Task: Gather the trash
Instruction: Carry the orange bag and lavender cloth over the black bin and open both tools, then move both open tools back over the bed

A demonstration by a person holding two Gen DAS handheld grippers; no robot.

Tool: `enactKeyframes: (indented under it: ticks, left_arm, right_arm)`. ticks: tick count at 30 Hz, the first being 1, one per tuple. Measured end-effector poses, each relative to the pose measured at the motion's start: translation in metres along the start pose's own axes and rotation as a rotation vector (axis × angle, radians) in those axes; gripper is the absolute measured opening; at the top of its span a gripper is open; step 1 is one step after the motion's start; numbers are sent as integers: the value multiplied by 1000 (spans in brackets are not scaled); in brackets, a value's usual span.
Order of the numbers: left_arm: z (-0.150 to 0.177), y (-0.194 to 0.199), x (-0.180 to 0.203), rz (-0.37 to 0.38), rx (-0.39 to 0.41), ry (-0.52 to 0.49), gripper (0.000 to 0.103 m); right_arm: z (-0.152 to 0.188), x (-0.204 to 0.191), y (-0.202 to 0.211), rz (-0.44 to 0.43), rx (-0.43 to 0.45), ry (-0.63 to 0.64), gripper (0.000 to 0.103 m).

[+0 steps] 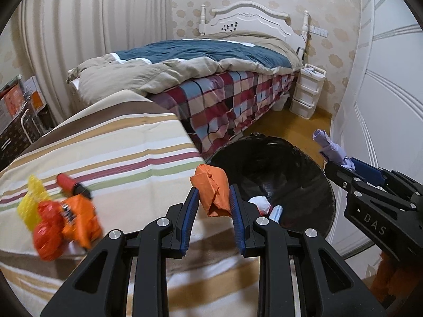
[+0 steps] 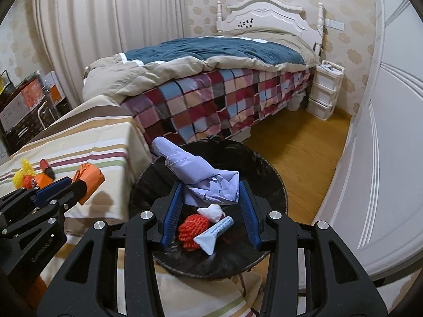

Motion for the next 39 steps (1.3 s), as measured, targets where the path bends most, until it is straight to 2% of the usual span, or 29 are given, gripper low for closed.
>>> enactKeyframes:
  ticks: [12, 24, 25, 27, 28, 30, 33, 39]
  left_arm:
    - [-4, -47, 24, -4, -60, -41, 27]
    - [-9, -59, 32, -13, -77, -52, 30]
    - [-9, -59, 33, -15, -79, -55, 32]
    - [-9, -59, 33, -17, -78, -56, 45]
    - [-10, -59, 33, -20, -75, -54, 47]
    - [-10, -58, 31, -28, -69, -48, 60]
    - [-11, -54, 28, -33, -63, -34, 70]
    - [-12, -40, 17, -57, -53, -9, 76]
  right_arm:
    - [5, 23, -34, 25, -42, -37, 42]
    - [6, 33, -46, 38, -58, -57, 42]
    - [6, 33, -47, 40, -59, -56, 42]
    - [7, 34, -47, 43, -60, -55, 43]
    - [6, 35, -47, 48, -58, -55, 43]
    - [6, 36, -46, 58, -55, -59, 44]
    - [5, 39, -43, 70, -48, -69, 52]
    - [2, 38, -34, 78, -29, -70, 58]
Point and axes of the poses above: each gripper's, at about its wrist camera, not at the fingertips, and y roughly against the way its jaws point, x to its right, z to its underside, the point moved 1 cm from there along -y, roughly the way its jaws point, and after that the axes turned 11 degrees about x, right-handed, at the moved point
